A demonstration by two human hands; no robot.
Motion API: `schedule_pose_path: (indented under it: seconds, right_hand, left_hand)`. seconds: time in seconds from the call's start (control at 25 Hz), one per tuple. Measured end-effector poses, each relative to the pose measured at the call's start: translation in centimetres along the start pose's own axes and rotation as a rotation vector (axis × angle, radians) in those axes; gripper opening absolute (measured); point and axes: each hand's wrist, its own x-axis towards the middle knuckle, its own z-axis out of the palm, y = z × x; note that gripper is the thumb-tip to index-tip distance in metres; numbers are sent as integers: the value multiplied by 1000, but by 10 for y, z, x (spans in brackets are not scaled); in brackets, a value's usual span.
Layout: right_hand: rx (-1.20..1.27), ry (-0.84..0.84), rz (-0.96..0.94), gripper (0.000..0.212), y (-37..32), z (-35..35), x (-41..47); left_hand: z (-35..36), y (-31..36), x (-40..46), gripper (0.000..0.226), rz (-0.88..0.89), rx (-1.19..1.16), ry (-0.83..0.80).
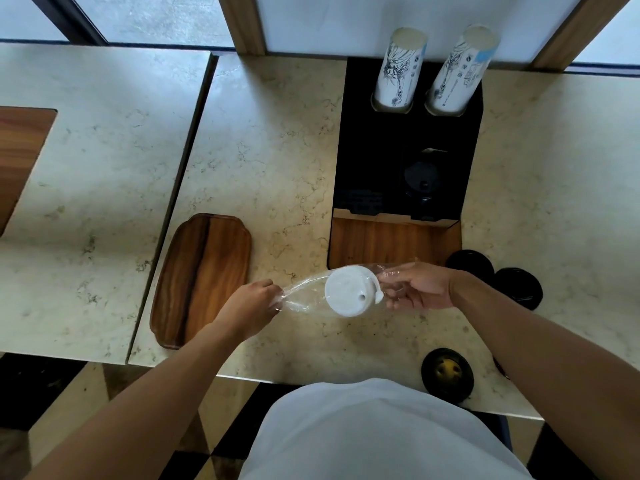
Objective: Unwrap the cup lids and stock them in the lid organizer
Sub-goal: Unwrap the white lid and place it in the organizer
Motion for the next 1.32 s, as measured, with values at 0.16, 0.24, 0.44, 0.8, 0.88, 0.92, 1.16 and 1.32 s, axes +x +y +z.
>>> schedule_pose_path:
  seconds: [0.16,0.24,0.44,0.8,0.88,0.92,1.16,1.32]
  right_hand:
    - [-157,47,8,51,3,4,3]
    - [-205,76,-10,54,4,8,6]
    - [-265,233,-176,52,10,17,12]
    - [-475,390,-199,37,10,32,19]
    - [-468,380,-133,27,6,31,16]
    - [-490,384,-109,22,4,28,14]
    - [-591,405,-73,19,-9,9,-11]
    - [-663,390,-41,35,-10,13,-16]
  left_hand:
    - [0,-3,-4,62,-40,34,-49]
    - [-5,-4,-6,88,-34,79,-85]
    - [-14,17,-3,94,100,141,74]
    - [14,44,17,27,228,239,0]
    - [18,42,16,34,192,232,-62]
    - [19,42,15,37,188,236,-82]
    - [15,31,6,43,152,226,-72]
    - [10,31,5,39,146,181,2]
